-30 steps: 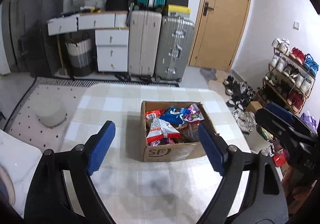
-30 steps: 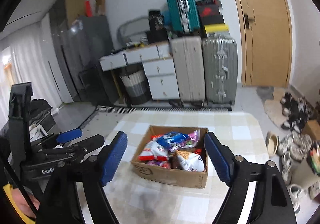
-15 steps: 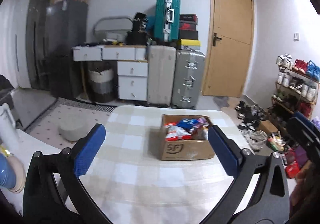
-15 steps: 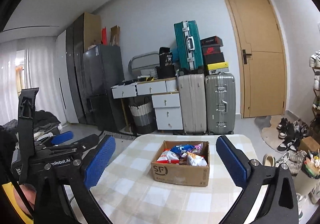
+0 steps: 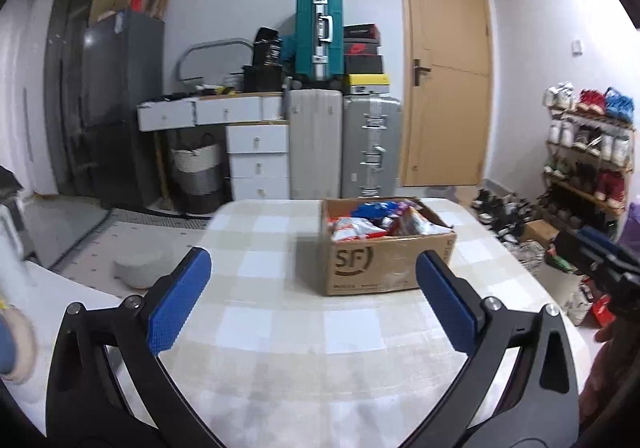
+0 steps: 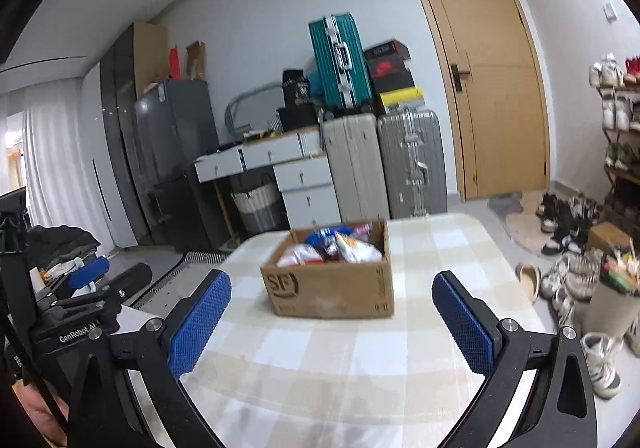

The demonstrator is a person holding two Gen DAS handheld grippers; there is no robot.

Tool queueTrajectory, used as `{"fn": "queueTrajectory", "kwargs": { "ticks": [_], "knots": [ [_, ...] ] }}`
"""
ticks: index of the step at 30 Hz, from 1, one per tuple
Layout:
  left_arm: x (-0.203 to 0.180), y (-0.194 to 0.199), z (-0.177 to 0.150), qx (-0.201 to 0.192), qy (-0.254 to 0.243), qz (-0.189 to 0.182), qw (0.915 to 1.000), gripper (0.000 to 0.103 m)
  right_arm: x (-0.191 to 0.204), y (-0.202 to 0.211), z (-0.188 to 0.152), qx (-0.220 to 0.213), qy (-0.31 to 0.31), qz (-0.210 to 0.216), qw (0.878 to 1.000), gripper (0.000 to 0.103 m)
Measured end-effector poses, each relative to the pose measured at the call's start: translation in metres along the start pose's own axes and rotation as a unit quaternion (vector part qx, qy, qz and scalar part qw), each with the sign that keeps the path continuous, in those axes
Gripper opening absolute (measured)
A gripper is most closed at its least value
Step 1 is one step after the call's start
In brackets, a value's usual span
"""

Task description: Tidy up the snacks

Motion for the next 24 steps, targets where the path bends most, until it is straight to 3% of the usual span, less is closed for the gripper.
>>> {"fn": "queueTrajectory", "kwargs": {
  "ticks": [4,12,24],
  "knots": [
    [0.001,-0.030,-0.017,0.029,-0.011,-0.002,0.9995,0.102,-0.017,-0.021,-0.012,0.034,-0.018,-0.008,0.999,0.102],
    [0.028,-0.058,-0.018,0.047,0.070,-0.008,0.9964,0.102,-0.020,-0.032,-0.021,0.049,0.014,-0.025,0.998,0.102],
    [0.024,-0.036,-0.023,0.022,0.033,0.022,0.9990,0.102,-0.014,-0.021,-0.025,0.038,0.021,-0.016,0.999,0.102]
  ]
}}
Point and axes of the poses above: each gripper's, at about its wrist camera, not at the fingertips, and y roughly against the way its jaws point, x to its left, z to its top, the point moved 5 cm from there along -y, roughly the way its jaws point
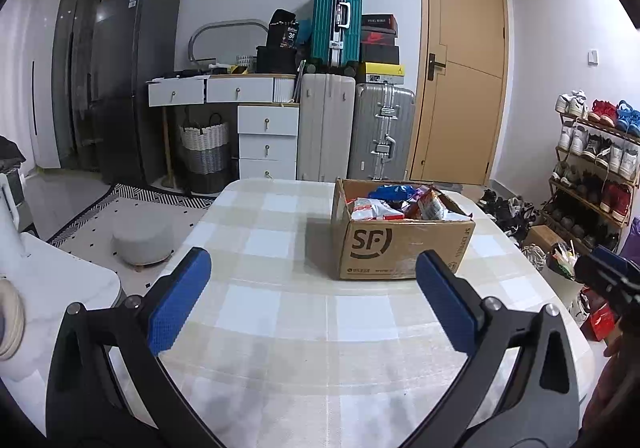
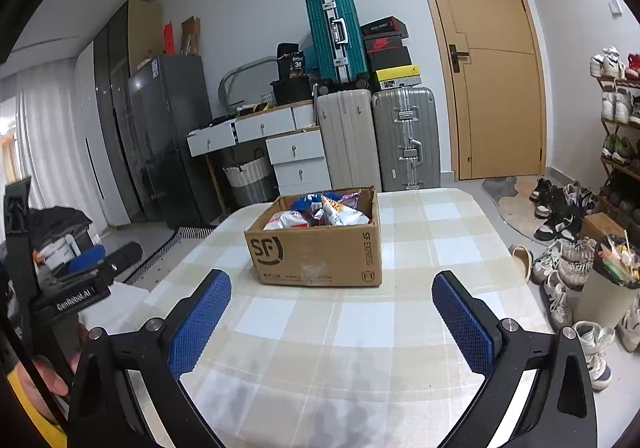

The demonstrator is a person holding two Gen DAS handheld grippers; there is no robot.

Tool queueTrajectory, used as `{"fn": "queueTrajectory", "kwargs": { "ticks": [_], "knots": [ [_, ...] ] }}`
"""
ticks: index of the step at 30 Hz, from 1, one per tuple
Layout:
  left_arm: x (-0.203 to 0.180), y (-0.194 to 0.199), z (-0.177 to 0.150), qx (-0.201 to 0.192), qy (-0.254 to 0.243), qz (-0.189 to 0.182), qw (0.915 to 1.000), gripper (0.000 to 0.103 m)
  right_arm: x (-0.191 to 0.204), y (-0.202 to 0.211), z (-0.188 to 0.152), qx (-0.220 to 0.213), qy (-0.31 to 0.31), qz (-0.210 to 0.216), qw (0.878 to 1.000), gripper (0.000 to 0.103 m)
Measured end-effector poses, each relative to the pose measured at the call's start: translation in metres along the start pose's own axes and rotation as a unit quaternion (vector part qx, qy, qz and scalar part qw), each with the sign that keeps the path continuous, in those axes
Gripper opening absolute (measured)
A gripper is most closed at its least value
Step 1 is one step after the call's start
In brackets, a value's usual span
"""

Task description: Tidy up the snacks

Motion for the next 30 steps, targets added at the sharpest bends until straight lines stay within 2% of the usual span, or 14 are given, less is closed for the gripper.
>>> {"fn": "queueTrajectory", "kwargs": {
  "ticks": [17,30],
  "knots": [
    [-0.009,0.006,0.000,-0.016,-0.015,-0.003,0.9998,0.102,0.012,-0.003,-0.006,0.005,0.019,0.007,1.000,0.102],
    [-0.013,0.000,-0.005,-0.009,-0.023,-0.006,0.9997,0.102,0.011,-0.002,-0.007,0.009,0.016,0.008,1.000,0.102]
  ]
}}
Point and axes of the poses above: each gripper's, at about its wrist camera, not at the fingertips, and y roughly against the way its jaws point, x to its left, z to its top, the point moved 5 cm from there along -y, roughly the way its jaws point
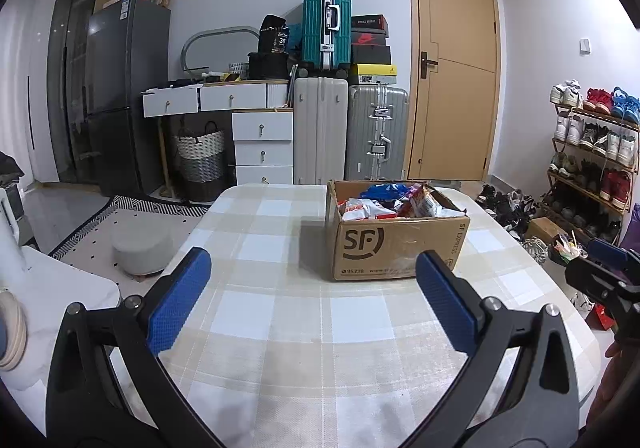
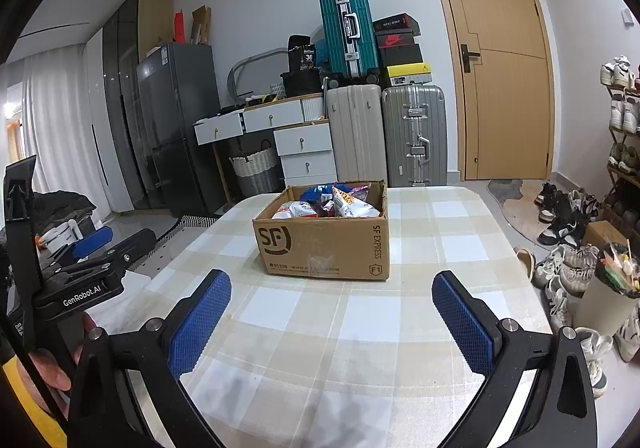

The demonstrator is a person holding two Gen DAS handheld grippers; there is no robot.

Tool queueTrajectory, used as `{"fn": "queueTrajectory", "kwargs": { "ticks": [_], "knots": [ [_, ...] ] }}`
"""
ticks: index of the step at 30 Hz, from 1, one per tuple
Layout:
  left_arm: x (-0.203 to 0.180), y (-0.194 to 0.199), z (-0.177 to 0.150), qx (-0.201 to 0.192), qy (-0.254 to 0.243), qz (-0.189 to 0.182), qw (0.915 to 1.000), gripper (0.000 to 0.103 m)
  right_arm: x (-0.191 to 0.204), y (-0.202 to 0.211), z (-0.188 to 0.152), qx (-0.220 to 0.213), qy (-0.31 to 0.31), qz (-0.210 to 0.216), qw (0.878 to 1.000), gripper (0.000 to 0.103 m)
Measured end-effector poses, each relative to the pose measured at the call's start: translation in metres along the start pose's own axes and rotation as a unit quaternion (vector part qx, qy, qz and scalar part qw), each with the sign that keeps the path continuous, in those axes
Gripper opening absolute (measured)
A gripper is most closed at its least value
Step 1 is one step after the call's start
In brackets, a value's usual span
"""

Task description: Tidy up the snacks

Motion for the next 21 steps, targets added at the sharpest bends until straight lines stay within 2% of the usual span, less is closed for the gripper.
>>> {"fn": "queueTrajectory", "kwargs": {
  "ticks": [21],
  "knots": [
    [-0.0001,-0.0045,-0.0025,0.002,-0.003,0.002,1.0000,0.102,-0.0003,-0.0003,0.0005,0.000,-0.002,0.001,1.000,0.102]
  ]
}}
Point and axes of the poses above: each gripper's, at about its wrist camera, not at the fingertips, and y roughly against the way its jaws point, x to its left, z to its top, the point moved 5 cm from there along -y, roughly the way its jaws point
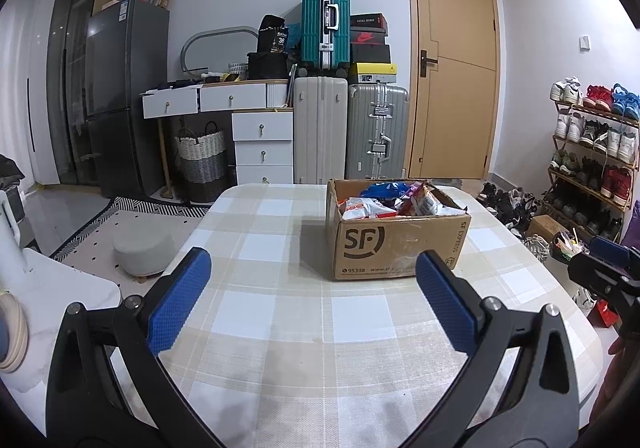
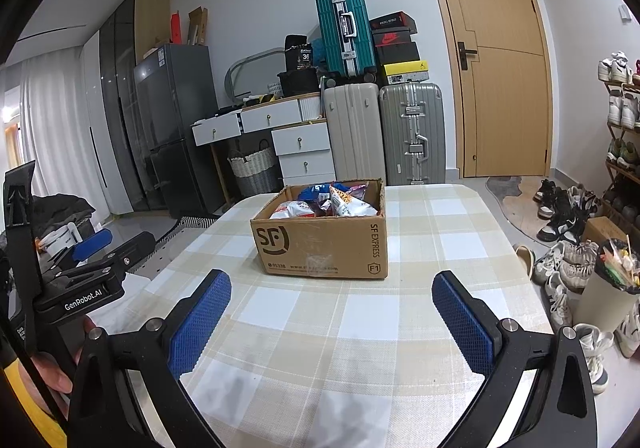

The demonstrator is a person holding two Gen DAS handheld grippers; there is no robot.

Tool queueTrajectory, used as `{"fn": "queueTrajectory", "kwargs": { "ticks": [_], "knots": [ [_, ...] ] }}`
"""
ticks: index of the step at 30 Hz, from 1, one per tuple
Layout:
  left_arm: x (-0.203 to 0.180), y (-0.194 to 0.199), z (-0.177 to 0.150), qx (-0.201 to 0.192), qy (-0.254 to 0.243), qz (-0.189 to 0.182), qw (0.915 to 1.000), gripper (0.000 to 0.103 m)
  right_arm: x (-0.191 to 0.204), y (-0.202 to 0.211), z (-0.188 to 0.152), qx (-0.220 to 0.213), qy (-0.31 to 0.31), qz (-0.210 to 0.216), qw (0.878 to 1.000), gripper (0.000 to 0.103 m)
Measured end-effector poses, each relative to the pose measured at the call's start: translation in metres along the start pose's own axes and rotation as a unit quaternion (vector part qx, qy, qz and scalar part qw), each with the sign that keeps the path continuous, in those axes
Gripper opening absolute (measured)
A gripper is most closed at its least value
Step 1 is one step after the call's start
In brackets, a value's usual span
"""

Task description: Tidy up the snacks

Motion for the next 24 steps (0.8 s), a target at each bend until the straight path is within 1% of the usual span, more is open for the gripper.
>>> {"fn": "queueTrajectory", "kwargs": {
  "ticks": [12,16,24],
  "knots": [
    [0.0016,-0.0015,-0.0019,0.003,0.003,0.000,1.0000,0.102,0.0004,-0.0002,-0.0013,0.001,-0.001,0.000,1.000,0.102],
    [0.0023,-0.0025,-0.0032,0.003,0.006,-0.009,0.9999,0.102,0.0004,-0.0001,-0.0011,0.001,-0.001,0.000,1.000,0.102],
    [0.0027,-0.0035,-0.0050,0.005,0.003,-0.005,1.0000,0.102,0.0027,0.0004,-0.0053,0.004,-0.003,-0.001,1.000,0.102]
  ]
}}
Point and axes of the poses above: each gripper's, at about its wrist camera, not at the fingertips, and y roughly against the way its jaws point, x to its left, z to its top, the point moved 5 cm from there along -y, roughly the way its jaws point
